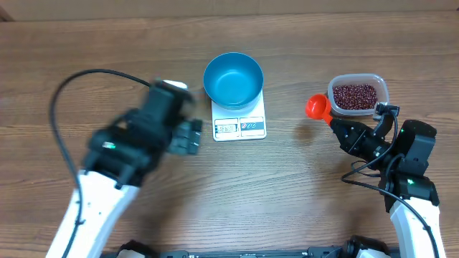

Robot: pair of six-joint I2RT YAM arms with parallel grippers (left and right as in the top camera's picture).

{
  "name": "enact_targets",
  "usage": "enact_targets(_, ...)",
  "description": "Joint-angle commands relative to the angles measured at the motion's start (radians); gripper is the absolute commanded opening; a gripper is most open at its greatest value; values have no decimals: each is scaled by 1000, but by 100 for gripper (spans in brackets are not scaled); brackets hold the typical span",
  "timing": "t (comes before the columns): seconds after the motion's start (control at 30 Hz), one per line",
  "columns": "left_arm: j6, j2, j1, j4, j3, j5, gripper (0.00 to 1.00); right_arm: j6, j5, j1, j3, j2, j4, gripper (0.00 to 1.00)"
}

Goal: Scoop item into bowl and weigh 150g on scale
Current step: 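Retract the left gripper to the side of the scale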

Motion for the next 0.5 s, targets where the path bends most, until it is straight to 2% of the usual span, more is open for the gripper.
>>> enact_targets(0.0, 384, -58, 157, 0, 61, 422, 100, -16, 10, -4, 29, -13, -2, 4)
enact_targets(0.03, 486, -68, 200, -5, 61, 518, 100, -16, 9, -4, 29, -13, -8, 3)
enact_targets(0.1, 578, -79, 249, -25, 61, 600, 100, -16, 9, -4, 29, -13, -25, 3)
enact_targets(0.33, 591, -70, 272, -138, 59, 554, 100, -20, 10, -4, 29, -13, -46, 4)
enact_targets(0.47, 588, -50, 271, -114, 58, 558, 100, -20, 9, -4, 29, -13, -47, 4)
